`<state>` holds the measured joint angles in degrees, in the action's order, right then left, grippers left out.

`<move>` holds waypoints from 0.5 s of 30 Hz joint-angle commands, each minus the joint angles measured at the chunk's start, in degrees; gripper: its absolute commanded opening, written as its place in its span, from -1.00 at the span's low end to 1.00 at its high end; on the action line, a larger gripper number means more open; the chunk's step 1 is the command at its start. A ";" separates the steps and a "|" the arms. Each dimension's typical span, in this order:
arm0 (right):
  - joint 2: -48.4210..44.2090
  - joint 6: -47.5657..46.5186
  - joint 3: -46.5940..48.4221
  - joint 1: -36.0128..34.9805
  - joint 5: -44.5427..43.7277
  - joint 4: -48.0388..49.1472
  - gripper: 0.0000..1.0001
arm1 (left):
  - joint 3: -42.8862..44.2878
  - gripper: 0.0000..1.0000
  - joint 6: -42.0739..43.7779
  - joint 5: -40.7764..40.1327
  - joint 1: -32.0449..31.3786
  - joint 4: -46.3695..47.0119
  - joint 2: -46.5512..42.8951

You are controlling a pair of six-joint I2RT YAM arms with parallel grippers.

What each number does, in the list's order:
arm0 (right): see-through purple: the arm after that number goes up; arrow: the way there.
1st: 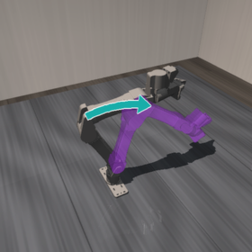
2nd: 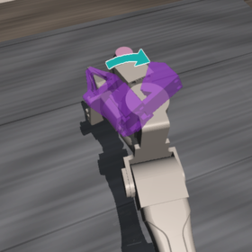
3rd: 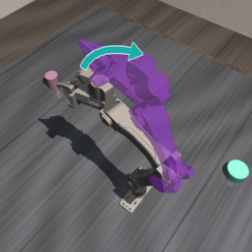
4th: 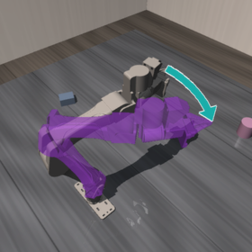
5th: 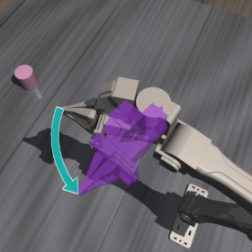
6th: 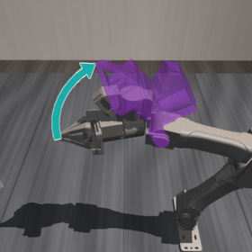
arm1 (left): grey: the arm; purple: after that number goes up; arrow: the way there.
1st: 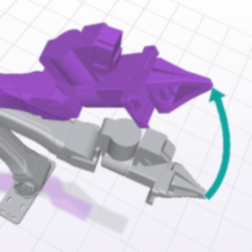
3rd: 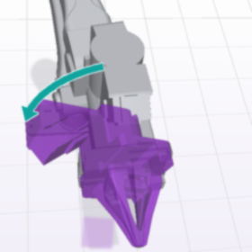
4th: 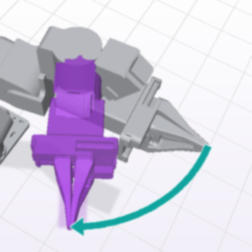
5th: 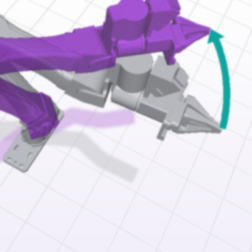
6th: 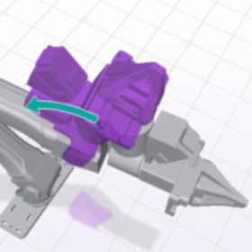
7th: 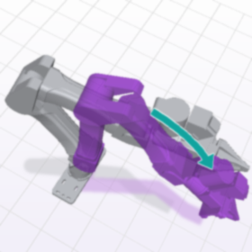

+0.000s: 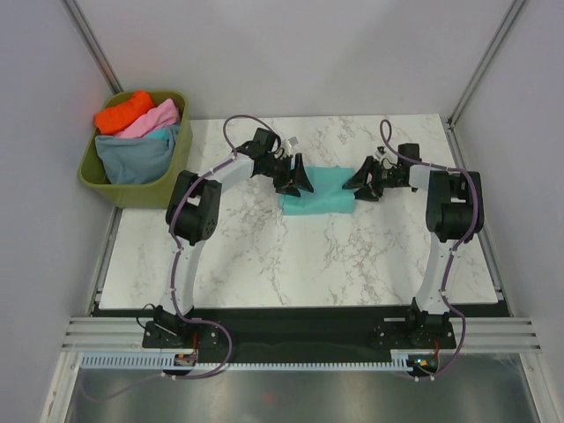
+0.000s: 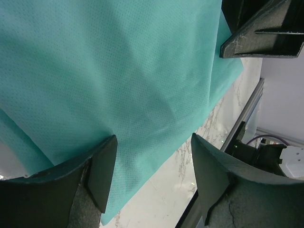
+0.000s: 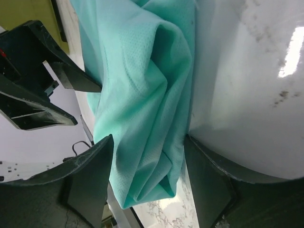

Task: Fold and stack the t-shirts
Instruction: Neatly place the folded tshirt to the corner

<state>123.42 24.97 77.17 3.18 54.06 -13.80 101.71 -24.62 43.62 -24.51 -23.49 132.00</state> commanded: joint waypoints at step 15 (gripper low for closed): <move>5.08 3.07 4.31 -4.41 2.63 4.93 -0.78 | 0.24 0.42 -1.13 -1.87 -0.27 1.16 -0.70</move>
<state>128.38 28.82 79.13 -1.39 56.69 -10.31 101.69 -24.69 42.11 -24.51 -23.46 132.00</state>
